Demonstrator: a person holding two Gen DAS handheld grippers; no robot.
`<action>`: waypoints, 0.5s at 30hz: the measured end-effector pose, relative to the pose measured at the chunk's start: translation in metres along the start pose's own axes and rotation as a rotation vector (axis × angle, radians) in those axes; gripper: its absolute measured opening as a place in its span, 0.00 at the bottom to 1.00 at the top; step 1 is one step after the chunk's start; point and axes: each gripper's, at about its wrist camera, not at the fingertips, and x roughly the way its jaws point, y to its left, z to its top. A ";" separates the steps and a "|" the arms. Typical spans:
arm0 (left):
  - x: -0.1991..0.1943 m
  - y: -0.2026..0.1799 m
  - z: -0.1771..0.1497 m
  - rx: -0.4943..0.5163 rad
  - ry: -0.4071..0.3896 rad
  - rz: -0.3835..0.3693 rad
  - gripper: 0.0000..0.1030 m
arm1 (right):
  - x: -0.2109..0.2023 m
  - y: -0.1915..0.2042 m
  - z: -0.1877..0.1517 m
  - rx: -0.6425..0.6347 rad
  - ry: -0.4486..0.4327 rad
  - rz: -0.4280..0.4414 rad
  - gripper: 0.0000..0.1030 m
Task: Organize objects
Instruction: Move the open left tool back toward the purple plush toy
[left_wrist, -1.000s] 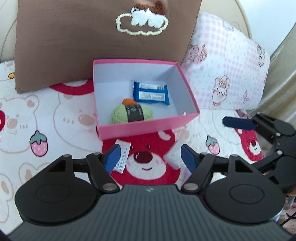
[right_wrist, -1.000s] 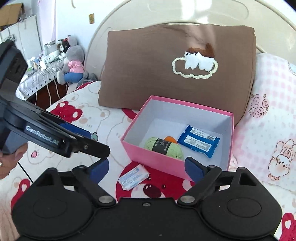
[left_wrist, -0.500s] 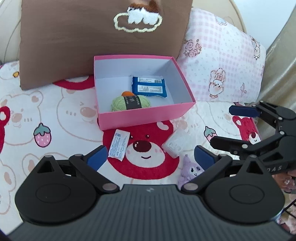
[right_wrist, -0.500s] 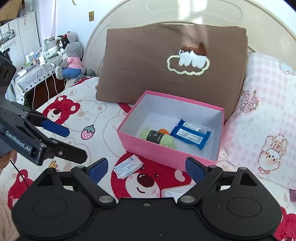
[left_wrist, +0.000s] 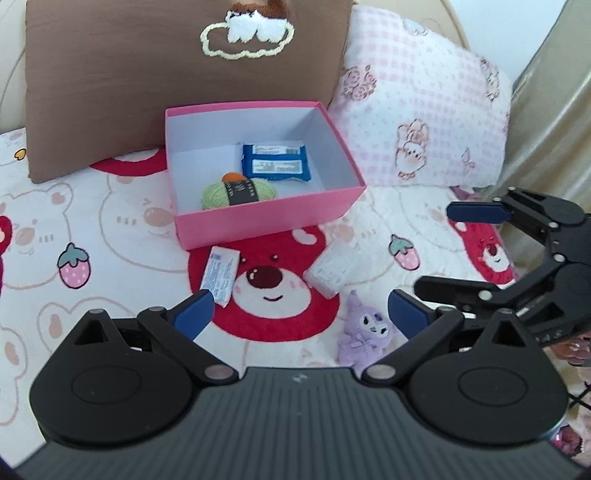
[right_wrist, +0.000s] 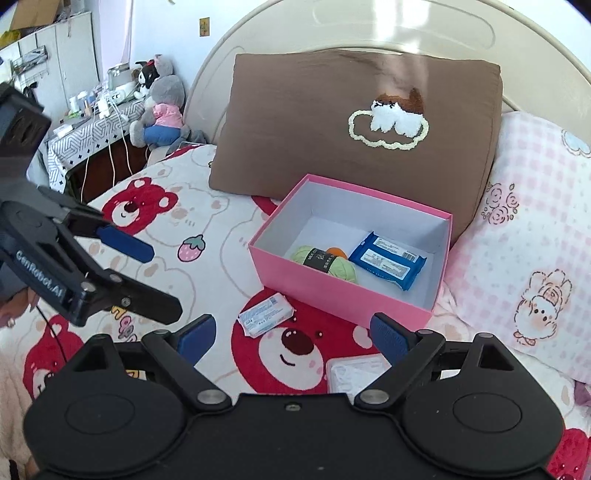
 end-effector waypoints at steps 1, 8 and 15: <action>0.001 -0.001 -0.001 0.002 0.006 0.000 0.99 | -0.001 0.000 -0.002 -0.005 0.001 0.005 0.90; 0.012 -0.005 -0.007 -0.022 0.032 -0.005 0.99 | -0.006 -0.001 -0.016 -0.038 0.039 -0.053 0.90; 0.022 -0.018 -0.014 -0.027 0.072 -0.028 0.99 | -0.009 -0.003 -0.036 -0.069 0.041 -0.011 0.90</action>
